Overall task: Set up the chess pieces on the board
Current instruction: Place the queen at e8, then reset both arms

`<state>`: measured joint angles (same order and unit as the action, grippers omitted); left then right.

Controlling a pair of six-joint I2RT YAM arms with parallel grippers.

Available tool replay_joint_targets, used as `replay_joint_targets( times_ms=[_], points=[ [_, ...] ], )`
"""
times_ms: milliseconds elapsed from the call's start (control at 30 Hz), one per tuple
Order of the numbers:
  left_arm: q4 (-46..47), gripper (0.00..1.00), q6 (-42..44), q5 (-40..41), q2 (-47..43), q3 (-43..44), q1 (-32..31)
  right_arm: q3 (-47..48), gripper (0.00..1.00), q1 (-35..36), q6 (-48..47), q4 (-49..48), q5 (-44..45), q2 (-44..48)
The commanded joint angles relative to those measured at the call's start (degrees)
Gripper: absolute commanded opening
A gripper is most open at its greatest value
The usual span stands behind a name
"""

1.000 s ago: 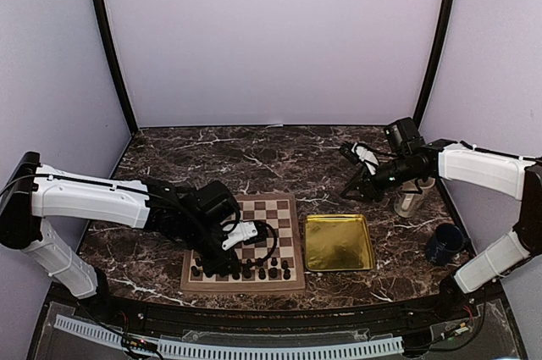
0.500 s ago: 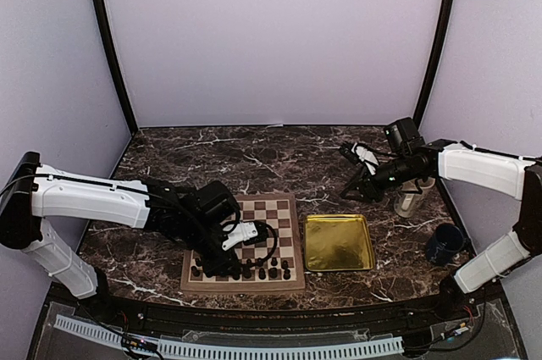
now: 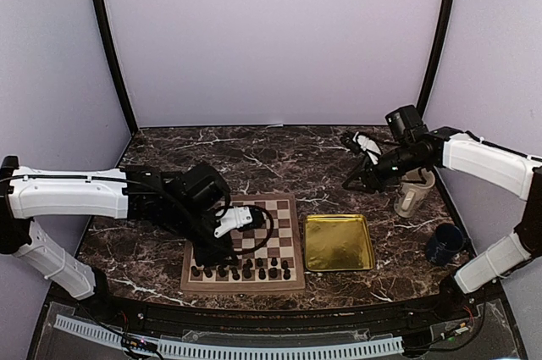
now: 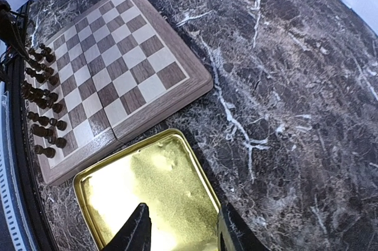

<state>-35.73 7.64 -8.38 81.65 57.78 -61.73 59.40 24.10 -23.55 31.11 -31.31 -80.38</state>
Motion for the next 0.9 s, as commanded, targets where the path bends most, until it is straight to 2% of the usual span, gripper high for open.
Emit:
replay_joint_targets(
  times_ms=[0,67,133,167,267,300,367,467,567,633,733,867],
  points=[
    [1.78,0.5,3.09,4.95,-4.91,2.85,3.52,4.6,0.4,-0.49,0.42,1.85,5.28,4.17],
    [5.72,0.51,3.4,6.18,-6.06,2.9,7.48,4.8,0.42,-0.81,3.49,-1.37,10.53,5.73],
    [10.68,0.55,3.64,10.18,-7.33,2.67,10.53,5.02,0.54,-1.35,7.99,-5.21,17.93,6.35],
    [14.3,0.63,3.78,14.4,-7.94,2.36,11.65,5.3,0.63,-1.67,10.14,-6.94,23.43,6.19],
    [23.8,0.89,3.58,24.33,-9.47,0.29,14.12,8.35,0.88,-2.92,13.4,-7.6,29.21,5.2],
    [26.17,0.95,3.41,27.15,-9.63,0.06,15.01,9.42,0.92,-3.66,14.08,-7.16,28.49,5.18],
    [29.58,0.98,2.76,31.25,-9.52,0.31,16.96,10.61,0.99,-5.26,15.74,-6.99,27.13,5.83],
    [33.36,0.99,0.71,35.08,-9.43,0.22,19.82,10.7,0.98,-6.68,18.33,-9.87,28.09,7.94],
    [40.35,0.99,-0.72,39.13,-10.26,-2.87,21.21,9.46,0.97,-6.91,22.9,-14.12,32.75,10.05],
    [43.74,0.99,-2.88,37.03,-11.25,-5.33,23.15,9.34,0.97,-7.35,23.71,-14.65,33.23,10.42],
    [43.32,0.99,-7.92,32.45,-12.79,-6.58,26.01,8.0,0.97,-9.16,24.12,-15.68,32.75,10.46],
    [44.96,0.99,-6.09,30.25,-14.6,-8.59,27.89,5.1,0.97,-12.58,24.74,-17.49,29.99,10.75]
  ],
)
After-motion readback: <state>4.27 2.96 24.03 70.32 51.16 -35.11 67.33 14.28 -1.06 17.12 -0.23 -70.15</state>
